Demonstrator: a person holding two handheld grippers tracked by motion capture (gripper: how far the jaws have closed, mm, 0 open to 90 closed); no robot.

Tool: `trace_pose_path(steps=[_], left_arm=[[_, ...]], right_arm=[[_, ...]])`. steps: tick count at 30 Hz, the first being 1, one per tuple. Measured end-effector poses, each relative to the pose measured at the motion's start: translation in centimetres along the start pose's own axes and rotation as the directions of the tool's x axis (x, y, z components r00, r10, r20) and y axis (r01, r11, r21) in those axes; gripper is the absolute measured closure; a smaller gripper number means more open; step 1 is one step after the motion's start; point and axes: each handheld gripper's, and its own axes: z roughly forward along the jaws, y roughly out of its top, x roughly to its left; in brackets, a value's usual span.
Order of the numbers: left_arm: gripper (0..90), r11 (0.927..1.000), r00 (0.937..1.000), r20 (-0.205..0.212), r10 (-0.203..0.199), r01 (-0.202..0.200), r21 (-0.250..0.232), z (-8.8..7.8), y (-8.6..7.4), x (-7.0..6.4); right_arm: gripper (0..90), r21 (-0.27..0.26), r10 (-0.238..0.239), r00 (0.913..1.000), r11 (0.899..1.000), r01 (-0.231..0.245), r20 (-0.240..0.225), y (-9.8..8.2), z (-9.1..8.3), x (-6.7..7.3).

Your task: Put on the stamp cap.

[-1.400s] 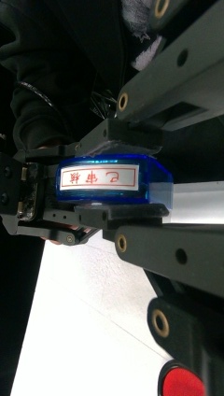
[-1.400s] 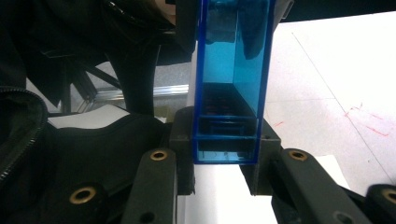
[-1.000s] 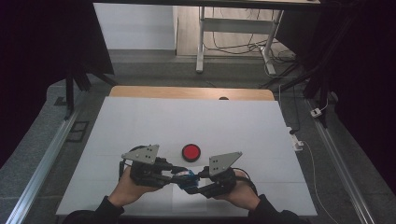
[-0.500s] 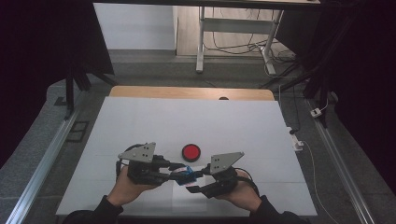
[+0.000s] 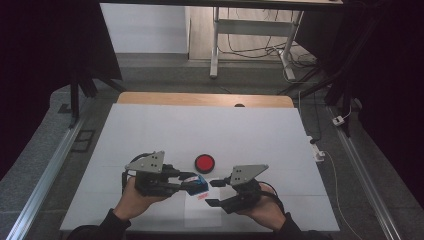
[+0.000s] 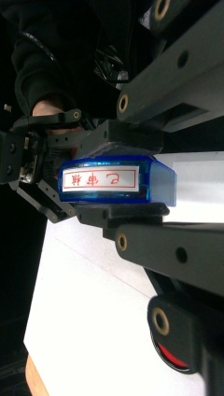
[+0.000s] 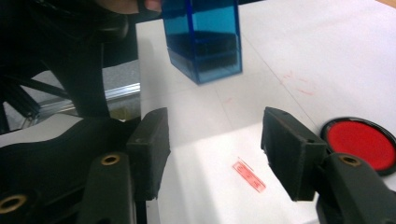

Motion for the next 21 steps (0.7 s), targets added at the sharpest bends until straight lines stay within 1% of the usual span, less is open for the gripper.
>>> trace_pose_path(steps=[6,7,9,11,16,21], left_arm=[[70.1,1.0,0.9997,-0.025,0.003,-0.003,0.003,-0.3,0.0,0.0],[70.1,1.0,0.9996,-0.028,0.002,-0.002,0.005,-0.3,0.1,0.0],[70.1,1.0,0.9993,-0.036,0.002,-0.002,0.008,-0.4,0.1,0.0],[70.1,0.9999,0.999,-0.046,0.002,-0.001,0.01,-0.5,0.1,0.0],[70.1,0.9999,0.9978,-0.067,-0.001,0.002,0.012,-0.8,0.1,0.0],[70.1,0.9999,0.9965,-0.083,-0.004,0.005,0.01,-1.1,0.1,0.1]], right_arm=[[36.8,0.009,0.013,0.9995,1.0,-0.013,0.028,-0.3,-0.7,0.3],[35.8,0.02,0.009,0.9992,1.0,-0.01,0.038,-0.4,-0.9,0.4],[34.4,0.02,0.016,0.999,1.0,-0.017,0.042,-0.5,-1.2,0.6],[32.6,0.02,0.024,0.9981,0.999,-0.025,0.057,-0.8,-1.5,0.8],[28.6,0.027,0.052,0.9941,0.998,-0.055,0.095,-1.4,-2.2,1.1],[25.9,0.031,0.063,0.9888,0.997,-0.067,0.136,-1.9,-3.0,1.1]])
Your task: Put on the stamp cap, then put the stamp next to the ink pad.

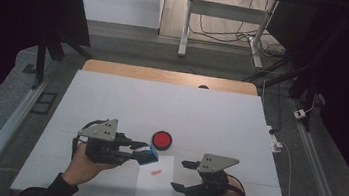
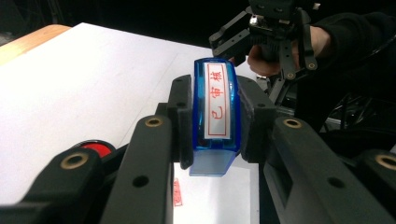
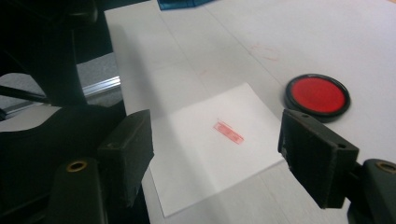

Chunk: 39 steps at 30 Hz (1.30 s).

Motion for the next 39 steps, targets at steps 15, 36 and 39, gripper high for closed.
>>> trace_pose_path(steps=[15,36,39], left_arm=[[70.0,0.9997,0.9992,-0.036,-0.02,0.021,0.016,-0.5,-0.1,0.5],[70.0,0.9947,0.9822,-0.168,-0.084,0.093,0.045,-1.8,-0.8,2.1],[70.0,0.993,0.9767,-0.191,-0.098,0.109,0.045,-2.1,-1.0,2.4]], right_arm=[[14.3,0.01,0.092,0.9875,0.995,-0.094,0.128,-2.0,-2.6,-0.5],[0.9,-0.024,0.21,0.92,0.976,-0.215,0.331,-4.8,-6.9,-1.0],[0.0,-0.026,0.218,0.9103,0.974,-0.223,0.352,-5.1,-7.3,-1.0]])
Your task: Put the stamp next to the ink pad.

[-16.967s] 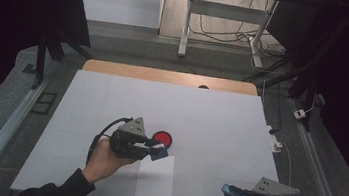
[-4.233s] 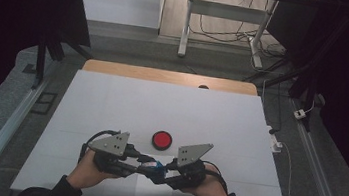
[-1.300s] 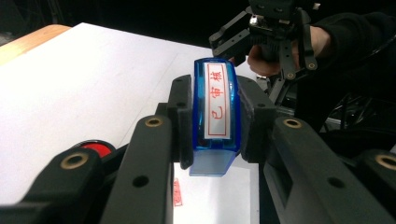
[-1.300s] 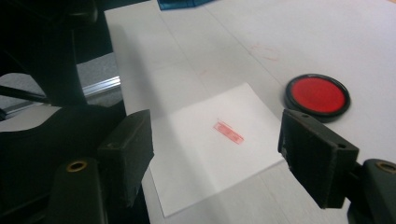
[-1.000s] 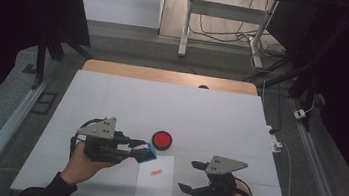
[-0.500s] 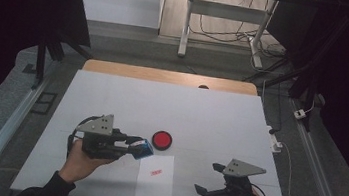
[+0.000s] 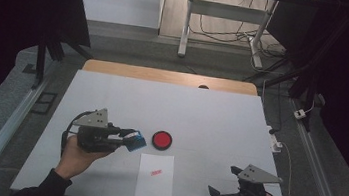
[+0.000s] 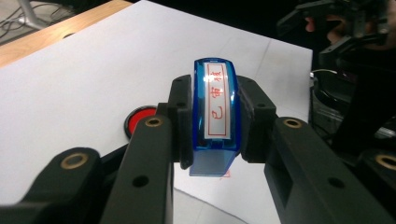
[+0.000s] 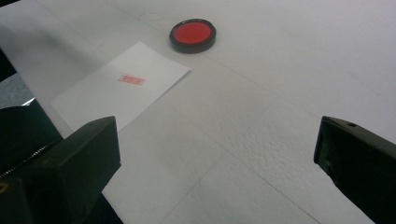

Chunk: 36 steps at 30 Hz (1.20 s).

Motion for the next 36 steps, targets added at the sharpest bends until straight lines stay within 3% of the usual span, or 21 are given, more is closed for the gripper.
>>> trace_pose_path(steps=[7,16,24,36], left_arm=[[70.0,0.9994,0.9984,-0.053,-0.022,0.023,0.027,-0.1,-0.4,0.8],[69.9,0.9969,0.9915,-0.127,-0.025,0.034,0.071,0.2,-1.0,1.7],[69.9,0.993,0.9798,-0.196,-0.04,0.061,0.101,0.3,-1.9,2.8],[69.9,0.9844,0.9609,-0.261,-0.094,0.129,0.12,0.7,-3.6,4.7]], right_arm=[[0.0,0.001,0.023,0.9991,1.0,-0.023,0.035,-0.5,-0.7,-0.3],[0.0,0.012,0.035,0.9979,0.999,-0.035,0.055,-1.1,-1.3,-0.5],[0.0,0.036,0.04,0.997,0.998,-0.042,0.067,-1.6,-1.5,-0.7],[0.0,0.028,0.056,0.9966,0.998,-0.058,0.06,-1.7,-1.6,-0.8]])
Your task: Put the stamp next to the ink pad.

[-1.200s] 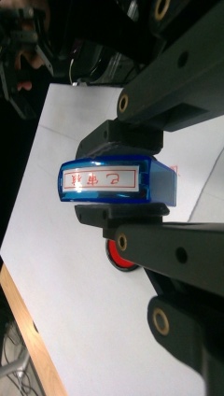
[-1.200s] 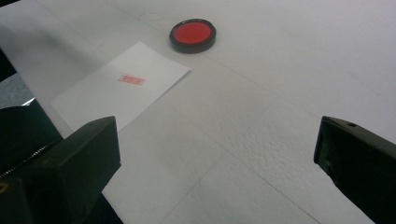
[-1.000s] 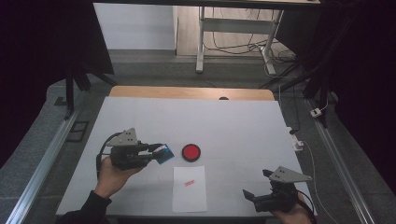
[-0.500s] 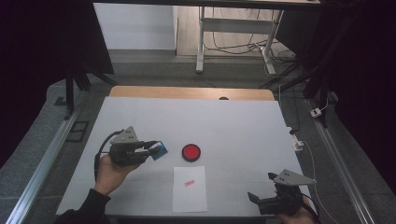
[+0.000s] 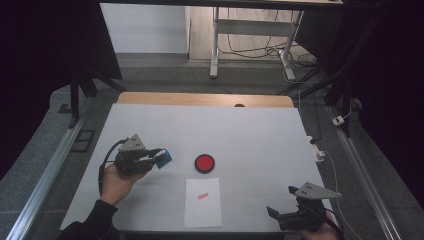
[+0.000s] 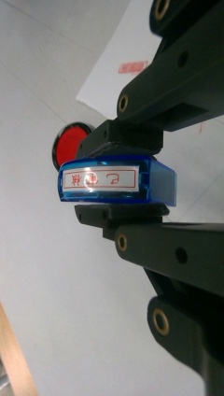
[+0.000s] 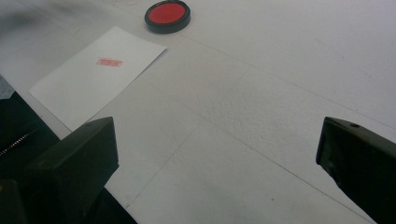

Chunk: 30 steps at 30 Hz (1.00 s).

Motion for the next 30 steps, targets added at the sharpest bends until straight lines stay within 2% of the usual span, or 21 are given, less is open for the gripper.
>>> trace_pose_path(steps=[8,12,17,22,30], left_arm=[[69.9,0.9996,0.9994,-0.034,-0.003,0.004,0.028,0.9,-0.9,1.0],[69.9,0.9983,0.9996,-0.025,-0.014,0.016,0.056,1.4,-1.3,1.4],[69.9,0.9963,0.9998,-0.016,0.011,-0.01,0.085,2.1,-1.7,1.5],[69.8,0.9929,0.9983,-0.013,0.057,-0.055,0.105,2.7,-1.9,1.5],[69.8,0.9895,0.9977,-0.001,0.068,-0.067,0.128,3.3,-2.3,1.9]], right_arm=[[0.0,0.011,-0.009,0.9999,1.0,0.009,-0.006,0.0,0.1,0.0],[0.0,0.015,-0.009,0.9999,1.0,0.009,-0.011,0.0,0.1,0.1],[0.0,0.016,-0.009,0.9999,1.0,0.009,-0.015,0.0,0.2,0.1],[0.0,0.021,-0.014,0.9998,1.0,0.015,-0.016,0.0,0.2,0.1],[0.0,0.028,-0.021,0.9997,0.999,0.021,-0.015,0.1,0.2,0.1]])
